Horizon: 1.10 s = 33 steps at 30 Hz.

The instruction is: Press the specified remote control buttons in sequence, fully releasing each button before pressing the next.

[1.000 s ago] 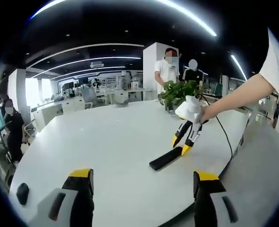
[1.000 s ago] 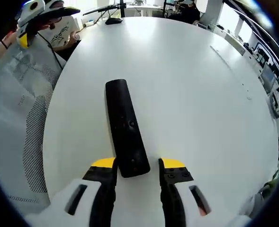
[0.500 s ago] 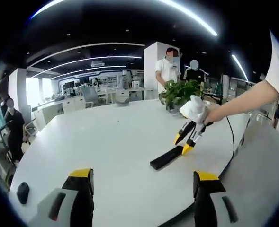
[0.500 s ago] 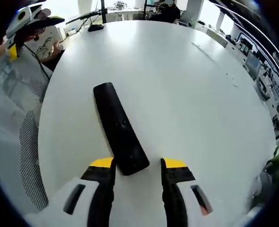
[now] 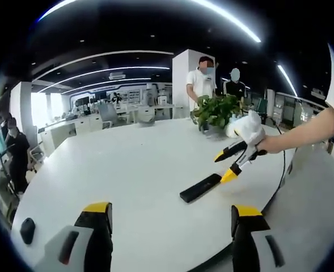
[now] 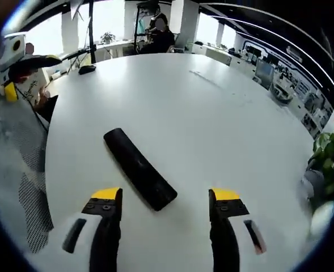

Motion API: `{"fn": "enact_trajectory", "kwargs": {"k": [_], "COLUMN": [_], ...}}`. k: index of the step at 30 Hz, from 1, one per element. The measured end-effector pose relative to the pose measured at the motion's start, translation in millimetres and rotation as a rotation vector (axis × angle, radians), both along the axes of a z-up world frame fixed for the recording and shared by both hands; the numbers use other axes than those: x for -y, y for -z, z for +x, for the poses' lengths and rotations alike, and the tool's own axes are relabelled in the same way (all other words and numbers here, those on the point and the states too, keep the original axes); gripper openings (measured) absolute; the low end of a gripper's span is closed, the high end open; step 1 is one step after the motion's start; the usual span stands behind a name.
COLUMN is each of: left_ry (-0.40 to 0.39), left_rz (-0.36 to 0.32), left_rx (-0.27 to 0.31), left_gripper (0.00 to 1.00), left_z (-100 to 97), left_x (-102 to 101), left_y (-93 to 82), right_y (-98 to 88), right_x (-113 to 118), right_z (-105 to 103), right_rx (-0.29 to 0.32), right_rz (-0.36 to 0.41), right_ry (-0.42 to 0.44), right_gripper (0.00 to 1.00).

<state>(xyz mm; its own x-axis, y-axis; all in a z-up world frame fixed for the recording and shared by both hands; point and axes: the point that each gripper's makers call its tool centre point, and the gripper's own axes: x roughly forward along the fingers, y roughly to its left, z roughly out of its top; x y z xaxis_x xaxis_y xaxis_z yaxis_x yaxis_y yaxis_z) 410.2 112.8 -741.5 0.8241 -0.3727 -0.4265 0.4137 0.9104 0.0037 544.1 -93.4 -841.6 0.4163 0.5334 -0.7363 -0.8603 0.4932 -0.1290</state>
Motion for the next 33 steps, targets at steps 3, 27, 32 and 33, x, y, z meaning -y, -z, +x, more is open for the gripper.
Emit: {"fn": "enact_trajectory", "kwargs": {"k": [3, 27, 32, 33], "left_ry": [-0.008, 0.007, 0.009, 0.010], "left_rz": [-0.003, 0.000, 0.003, 0.003], "left_rx": [0.006, 0.006, 0.001, 0.001], "left_gripper": [0.90, 0.89, 0.89, 0.89], "left_z": [0.5, -1.0, -1.4, -1.4], "left_x": [-1, 1, 1, 1], "left_y": [-1.2, -1.0, -0.2, -0.1], "right_y": [-4.5, -57.2, -62.4, -64.2], "right_x": [3, 23, 29, 31], "right_z": [1, -36, -41, -43], "right_rx": [0.005, 0.016, 0.021, 0.019], "right_rz": [0.007, 0.238, 0.248, 0.253], "right_ry": [0.007, 0.197, 0.214, 0.219], "right_gripper": [0.76, 1.00, 1.00, 1.00]}}
